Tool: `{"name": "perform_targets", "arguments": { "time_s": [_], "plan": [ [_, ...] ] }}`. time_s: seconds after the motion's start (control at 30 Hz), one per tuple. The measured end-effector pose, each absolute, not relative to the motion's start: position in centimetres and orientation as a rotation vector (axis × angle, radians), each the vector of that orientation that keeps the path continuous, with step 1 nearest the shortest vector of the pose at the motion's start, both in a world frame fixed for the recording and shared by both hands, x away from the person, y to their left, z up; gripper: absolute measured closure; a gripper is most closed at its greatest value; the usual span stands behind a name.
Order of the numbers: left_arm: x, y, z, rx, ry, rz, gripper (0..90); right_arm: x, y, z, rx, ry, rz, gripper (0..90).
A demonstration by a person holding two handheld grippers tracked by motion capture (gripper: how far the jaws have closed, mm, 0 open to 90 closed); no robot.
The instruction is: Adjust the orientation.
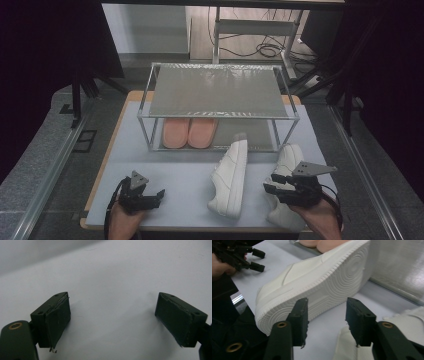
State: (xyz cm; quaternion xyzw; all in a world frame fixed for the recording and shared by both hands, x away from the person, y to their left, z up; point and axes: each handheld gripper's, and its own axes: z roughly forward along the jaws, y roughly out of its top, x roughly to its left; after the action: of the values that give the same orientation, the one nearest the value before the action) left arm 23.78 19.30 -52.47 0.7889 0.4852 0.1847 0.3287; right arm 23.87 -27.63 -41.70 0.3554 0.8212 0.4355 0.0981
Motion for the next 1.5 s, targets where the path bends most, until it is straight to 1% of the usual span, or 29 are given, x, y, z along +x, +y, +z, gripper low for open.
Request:
{"name": "perform_targets", "arguments": {
  "time_s": [0.4,0.83,1.27,1.5],
  "plan": [
    [23.8,19.3,-52.5,2.062,1.270,0.486,13.1,24.8,-24.2,-41.7,0.974,2.490,1.274,75.8],
    [23.7,19.3,-52.5,2.065,1.269,0.488,13.1,25.8,-20.8,-42.4,0.942,2.529,1.215,89.4],
    [23.7,19.3,-52.5,2.064,1.269,0.488,13.2,26.4,-18.0,-42.9,0.883,2.563,1.165,90.0],
    [23.7,19.3,-52.5,2.067,1.266,0.490,13.2,26.9,-17.6,-42.9,0.885,2.557,1.174,90.0]
  ]
}}
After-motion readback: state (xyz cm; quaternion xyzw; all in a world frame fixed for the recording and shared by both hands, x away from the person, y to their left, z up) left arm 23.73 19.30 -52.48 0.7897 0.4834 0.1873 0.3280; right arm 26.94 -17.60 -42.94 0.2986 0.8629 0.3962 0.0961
